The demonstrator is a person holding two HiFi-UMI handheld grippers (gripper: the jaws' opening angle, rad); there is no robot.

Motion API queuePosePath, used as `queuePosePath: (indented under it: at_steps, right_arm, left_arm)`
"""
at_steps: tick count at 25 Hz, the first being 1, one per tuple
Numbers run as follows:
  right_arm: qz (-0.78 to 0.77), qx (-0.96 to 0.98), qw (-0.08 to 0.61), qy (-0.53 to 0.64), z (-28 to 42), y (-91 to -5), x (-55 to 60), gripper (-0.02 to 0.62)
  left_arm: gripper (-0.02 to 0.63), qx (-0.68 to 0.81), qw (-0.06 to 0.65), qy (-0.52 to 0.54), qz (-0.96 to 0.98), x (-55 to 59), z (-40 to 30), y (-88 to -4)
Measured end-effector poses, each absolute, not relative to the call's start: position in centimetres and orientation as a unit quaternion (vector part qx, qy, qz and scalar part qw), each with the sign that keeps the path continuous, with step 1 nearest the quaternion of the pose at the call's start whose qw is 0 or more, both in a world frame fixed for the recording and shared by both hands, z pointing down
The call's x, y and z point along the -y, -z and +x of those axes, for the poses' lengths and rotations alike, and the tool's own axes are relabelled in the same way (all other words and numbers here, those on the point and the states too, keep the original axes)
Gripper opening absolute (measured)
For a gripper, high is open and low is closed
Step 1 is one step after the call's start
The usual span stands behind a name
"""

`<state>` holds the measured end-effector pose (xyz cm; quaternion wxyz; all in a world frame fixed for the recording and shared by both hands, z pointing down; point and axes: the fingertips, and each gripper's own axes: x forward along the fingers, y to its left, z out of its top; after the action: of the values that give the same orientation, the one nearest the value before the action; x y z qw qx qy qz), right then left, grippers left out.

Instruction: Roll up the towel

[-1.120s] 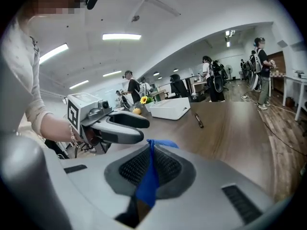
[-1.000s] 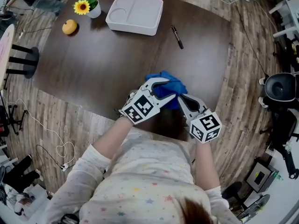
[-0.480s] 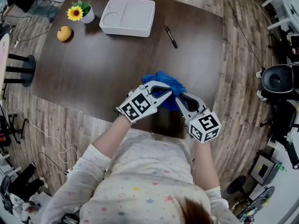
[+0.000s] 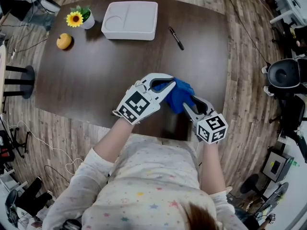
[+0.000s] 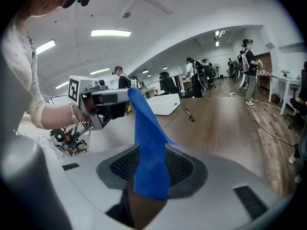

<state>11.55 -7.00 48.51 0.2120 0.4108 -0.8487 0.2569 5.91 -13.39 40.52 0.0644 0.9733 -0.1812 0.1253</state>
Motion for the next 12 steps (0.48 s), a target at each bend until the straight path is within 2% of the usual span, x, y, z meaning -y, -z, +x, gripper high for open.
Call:
queuePosePath:
  at_steps: [4,8,12]
  right_arm:
    - [0.440,0.829,0.242,-0.246,12.4,-50.3,7.1,0.167]
    - [0.454,0.815,0.249,-0.259,13.8,-51.8,7.7,0.207]
    - [0.441,0.818,0.262,-0.261,14.2,-53.2,8.5,0.215]
  left_arm:
    - [0.018,0.171,0.046,-0.105,0.979,13.6,5.3,-38.3]
    - [0.018,0.162,0.029,-0.087,0.982,13.7,5.2,-36.0]
    - [0.018,0.166,0.019,-0.080,0.983,13.5,5.4,-34.6]
